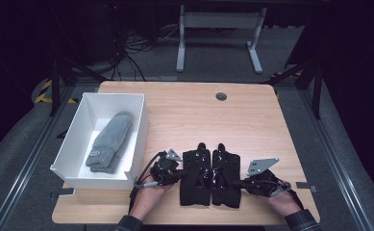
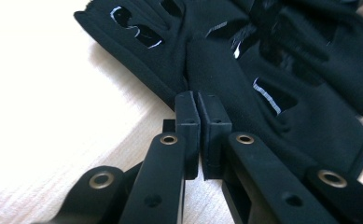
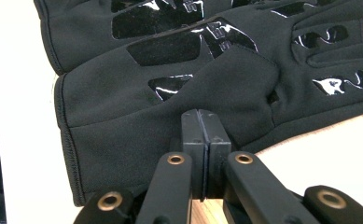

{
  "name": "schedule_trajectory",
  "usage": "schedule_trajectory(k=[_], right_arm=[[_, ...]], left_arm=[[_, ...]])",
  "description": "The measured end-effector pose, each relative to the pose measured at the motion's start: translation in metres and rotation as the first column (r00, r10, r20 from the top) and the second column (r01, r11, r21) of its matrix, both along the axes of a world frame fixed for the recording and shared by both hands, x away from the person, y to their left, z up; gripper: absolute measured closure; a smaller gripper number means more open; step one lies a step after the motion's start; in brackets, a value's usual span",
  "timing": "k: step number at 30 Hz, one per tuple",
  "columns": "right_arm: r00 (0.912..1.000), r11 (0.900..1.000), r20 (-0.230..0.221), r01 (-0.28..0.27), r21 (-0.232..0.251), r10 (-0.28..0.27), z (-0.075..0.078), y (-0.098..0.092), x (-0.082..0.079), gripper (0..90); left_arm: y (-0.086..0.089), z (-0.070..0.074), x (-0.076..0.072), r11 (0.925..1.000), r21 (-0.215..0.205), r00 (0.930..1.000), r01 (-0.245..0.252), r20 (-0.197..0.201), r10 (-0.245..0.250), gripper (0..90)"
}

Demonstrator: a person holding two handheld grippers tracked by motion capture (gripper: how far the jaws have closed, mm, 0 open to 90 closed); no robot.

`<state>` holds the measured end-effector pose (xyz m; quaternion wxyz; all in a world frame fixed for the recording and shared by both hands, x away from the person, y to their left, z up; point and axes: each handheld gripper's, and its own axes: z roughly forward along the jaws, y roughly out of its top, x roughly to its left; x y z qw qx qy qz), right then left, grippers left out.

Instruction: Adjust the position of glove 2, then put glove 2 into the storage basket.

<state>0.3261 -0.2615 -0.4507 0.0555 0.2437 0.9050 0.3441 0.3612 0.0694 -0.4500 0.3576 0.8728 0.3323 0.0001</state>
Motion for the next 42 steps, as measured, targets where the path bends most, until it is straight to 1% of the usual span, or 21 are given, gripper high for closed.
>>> schedule_trajectory(k=[2,4,5,8,10,12,16,22,26,30,34,38,42], right_arm=[[1.0,1.0,0.002,-0.002,0.004,0.002,-0.001,0.001,0.001,90.0],[1.0,1.0,-0.004,-0.002,0.013,0.002,-0.001,0.003,0.002,90.0],[1.0,1.0,-0.009,-0.003,0.017,0.003,-0.001,0.004,0.002,90.0],[0.9999,1.0,-0.006,-0.013,0.018,0.013,-0.003,0.009,0.003,90.0],[0.9998,1.0,0.002,-0.02,0.019,0.02,-0.003,0.013,0.003,90.0],[0.9996,1.0,0.008,-0.026,0.018,0.026,-0.003,0.017,0.003,90.0],[0.9991,0.999,0.016,-0.039,0.018,0.039,-0.004,0.024,0.005,90.0],[0.9983,0.999,0.031,-0.05,0.01,0.049,-0.003,0.035,0.008,90.0],[0.998,0.998,0.032,-0.054,0.012,0.054,-0.004,0.041,0.011,90.0],[0.9983,0.999,0.03,-0.051,0.014,0.05,-0.005,0.046,0.014,90.0],[0.9981,0.998,0.03,-0.055,0.018,0.054,-0.006,0.052,0.016,90.0],[0.9974,0.998,0.037,-0.062,0.02,0.061,-0.006,0.064,0.018,90.0],[0.997,0.998,0.043,-0.066,0.024,0.065,-0.007,0.072,0.019,90.0]], left_arm=[[0.003,0.004,0.002,0.9997,-0.022,1.0,-0.008,-0.001,0.008,89.0],[0.007,0.009,0.004,0.9985,-0.053,0.9999,-0.014,-0.006,0.013,89.2],[0.008,0.011,0.005,0.9981,-0.06,0.9999,-0.012,-0.009,0.011,89.2],[0.012,0.015,0.007,0.9945,-0.105,0.9996,-0.003,-0.027,0.0,89.2],[0.011,0.019,0.006,0.9944,-0.106,0.9998,-0.003,-0.019,0.001,89.3],[0.012,0.026,0.005,0.9922,-0.124,1.0,-0.007,-0.004,0.007,89.3],[0.01,0.036,0.007,0.99,-0.14,0.9997,-0.015,0.018,0.018,89.3],[0.003,0.048,0.01,0.9864,-0.164,0.9991,-0.004,0.04,0.011,89.4],[0.0,0.054,0.013,0.9852,-0.171,0.9986,0.008,0.053,0.001,89.5],[-0.003,0.058,0.015,0.9834,-0.18,0.9977,0.023,0.067,-0.011,89.6],[-0.007,0.061,0.017,0.9824,-0.184,0.9973,0.031,0.072,-0.018,89.6],[-0.011,0.064,0.018,0.9818,-0.186,0.9967,0.041,0.076,-0.027,89.7],[-0.014,0.064,0.017,0.9794,-0.196,0.9964,0.051,0.076,-0.036,89.7]])
